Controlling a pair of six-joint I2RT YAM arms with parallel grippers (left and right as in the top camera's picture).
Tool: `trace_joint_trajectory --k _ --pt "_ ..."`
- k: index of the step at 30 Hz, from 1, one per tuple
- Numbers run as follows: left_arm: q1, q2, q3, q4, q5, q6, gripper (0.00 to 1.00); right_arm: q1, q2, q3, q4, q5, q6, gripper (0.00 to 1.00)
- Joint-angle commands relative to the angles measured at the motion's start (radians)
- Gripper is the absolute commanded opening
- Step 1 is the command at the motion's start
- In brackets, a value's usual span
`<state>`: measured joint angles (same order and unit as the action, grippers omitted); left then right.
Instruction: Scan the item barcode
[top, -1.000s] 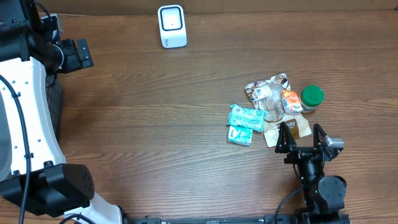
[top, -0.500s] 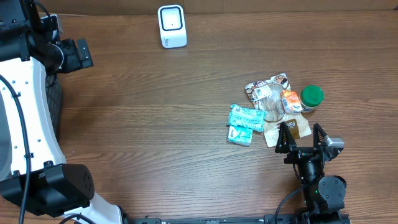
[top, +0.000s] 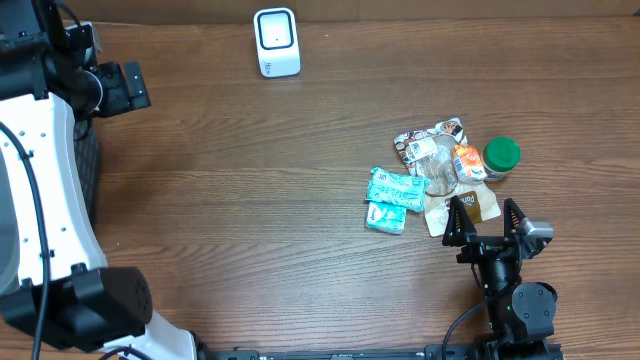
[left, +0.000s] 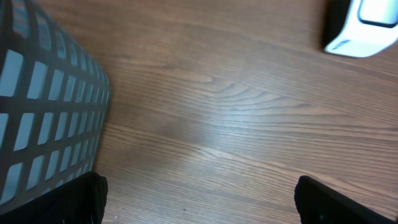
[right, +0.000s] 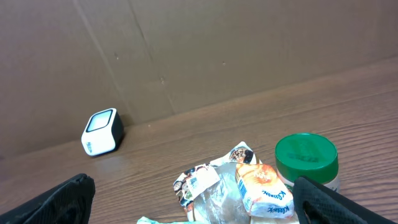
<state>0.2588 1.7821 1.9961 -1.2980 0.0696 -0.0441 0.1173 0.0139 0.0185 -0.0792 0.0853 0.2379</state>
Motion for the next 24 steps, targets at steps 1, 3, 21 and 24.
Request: trace_joint_trajectory --k 1,3,21,24 --pt "-0.055 -0.129 0.002 0.001 -0.002 0.023 0.99 -0.006 -0.011 -0.011 0.004 0.003 -0.003 1.0" --pt "-0.089 -0.174 0.002 0.0 -0.002 0.022 0.99 -0.006 -0.011 -0.011 0.004 0.003 -0.003 1.0" --pt "-0.248 -0.536 -0.259 0.058 -0.063 0.021 1.0 -0.006 -0.011 -0.011 0.004 0.003 -0.003 1.0" --pt "-0.248 -0.636 -0.429 0.188 -0.073 0.019 1.0 -0.006 -0.011 -0.011 0.004 0.003 -0.003 1.0"
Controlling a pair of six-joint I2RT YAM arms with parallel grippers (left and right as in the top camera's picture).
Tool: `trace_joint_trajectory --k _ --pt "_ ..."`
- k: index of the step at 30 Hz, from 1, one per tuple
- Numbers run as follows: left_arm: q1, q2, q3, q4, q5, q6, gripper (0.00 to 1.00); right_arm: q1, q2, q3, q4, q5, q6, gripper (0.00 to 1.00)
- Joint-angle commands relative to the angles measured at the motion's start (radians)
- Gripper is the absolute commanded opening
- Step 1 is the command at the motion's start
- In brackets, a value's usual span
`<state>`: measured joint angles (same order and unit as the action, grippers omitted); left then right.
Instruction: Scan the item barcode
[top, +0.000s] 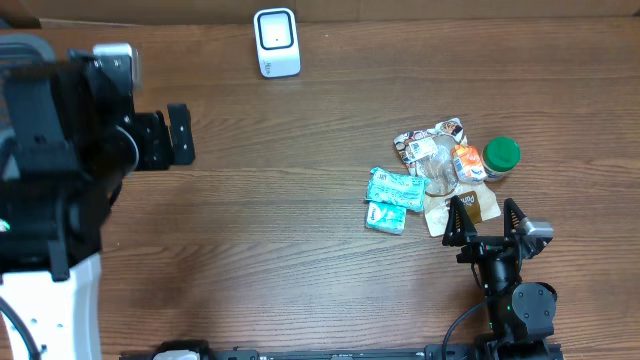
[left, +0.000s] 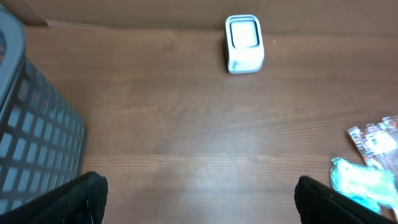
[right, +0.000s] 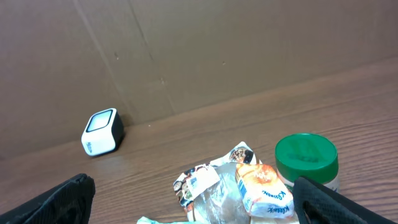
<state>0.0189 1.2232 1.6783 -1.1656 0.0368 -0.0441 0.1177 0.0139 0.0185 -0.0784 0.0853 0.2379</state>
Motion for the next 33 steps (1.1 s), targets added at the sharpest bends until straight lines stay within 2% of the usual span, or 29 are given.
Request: trace_joint_trajectory --k 1,9,18,23,33 --pt "-0.008 -0.116 -0.177 0.106 -0.04 0.021 1.0 -0.007 -0.011 -0.011 0.003 0.003 -0.003 1.0" --pt "-0.017 -0.447 -0.716 0.611 -0.016 0.023 1.0 -0.007 -0.011 -0.011 0.003 0.003 -0.003 1.0" --pt "-0.029 -0.787 -1.219 1.085 -0.01 0.067 0.99 -0.007 -0.011 -0.011 0.003 0.003 -0.003 1.0" --pt "-0.029 -0.934 -1.419 1.188 -0.015 0.068 0.99 -0.007 -0.011 -0.011 0.003 0.003 -0.003 1.0" --pt "-0.029 -1.126 -1.613 1.193 -0.047 0.09 1.0 -0.007 -0.011 -0.011 0.003 0.003 -0.003 1.0"
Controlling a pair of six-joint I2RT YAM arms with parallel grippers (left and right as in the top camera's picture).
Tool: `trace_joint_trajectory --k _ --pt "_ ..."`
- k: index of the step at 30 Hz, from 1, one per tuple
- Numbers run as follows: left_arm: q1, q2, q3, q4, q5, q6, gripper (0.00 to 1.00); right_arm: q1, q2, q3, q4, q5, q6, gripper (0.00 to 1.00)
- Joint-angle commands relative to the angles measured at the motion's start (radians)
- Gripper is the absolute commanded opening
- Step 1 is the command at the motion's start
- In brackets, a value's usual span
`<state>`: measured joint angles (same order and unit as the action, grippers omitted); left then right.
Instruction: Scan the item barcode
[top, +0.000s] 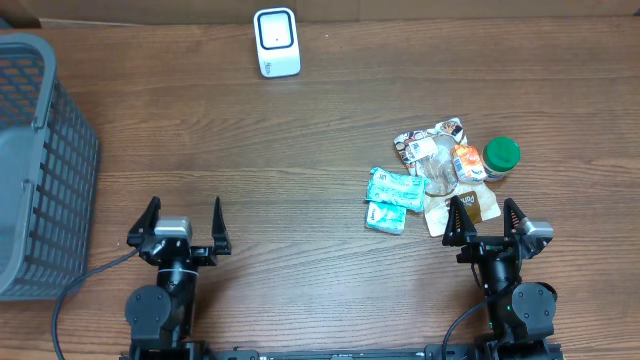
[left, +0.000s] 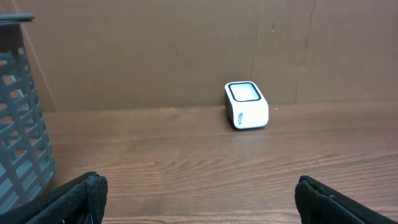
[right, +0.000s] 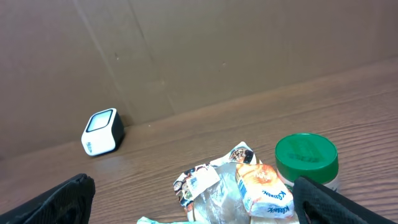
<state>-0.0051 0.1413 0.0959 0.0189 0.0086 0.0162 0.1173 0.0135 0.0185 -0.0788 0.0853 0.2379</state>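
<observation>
The white barcode scanner (top: 277, 42) stands at the table's far edge, also seen as the scanner (left: 246, 105) and the scanner (right: 102, 132). A heap of items lies at the right: teal packets (top: 393, 198), an orange pouch (right: 263, 189), a printed wrapper (right: 204, 179) and a green-lidded jar (right: 306, 159). My right gripper (top: 484, 226) rests open just in front of the heap with nothing between its fingers. My left gripper (top: 181, 226) rests open at the front left, holding nothing, facing the scanner.
A grey mesh basket (top: 40, 160) stands at the left edge of the table, its wall also the basket (left: 22, 118). A brown cardboard wall (left: 186, 50) backs the table. Bare wood lies between the left gripper and the scanner.
My left arm has come down from its raised pose at the left to rest at the front left, gripper open. The basket now shows uncovered. Right arm and items are unchanged.
First my left arm was raised at the far left, over the basket. Then it was further right, with its camera looking down on scanner and teal packets. Now it rests low at the front left. The right gripper and the heap stayed put throughout.
</observation>
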Motion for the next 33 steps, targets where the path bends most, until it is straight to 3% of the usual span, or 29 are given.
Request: trace_joint_trajectory --k 1,12,33 --pt "-0.005 -0.06 -0.041 0.008 -0.019 0.033 1.0 -0.006 -0.011 -0.011 0.004 0.003 -0.003 1.0" --pt "-0.005 -0.138 -0.091 -0.099 0.002 0.029 0.99 -0.006 -0.011 -0.011 0.004 0.003 -0.003 1.0" --pt "-0.004 -0.137 -0.091 -0.097 0.003 0.029 1.0 -0.006 -0.011 -0.011 0.004 0.003 -0.003 1.0"
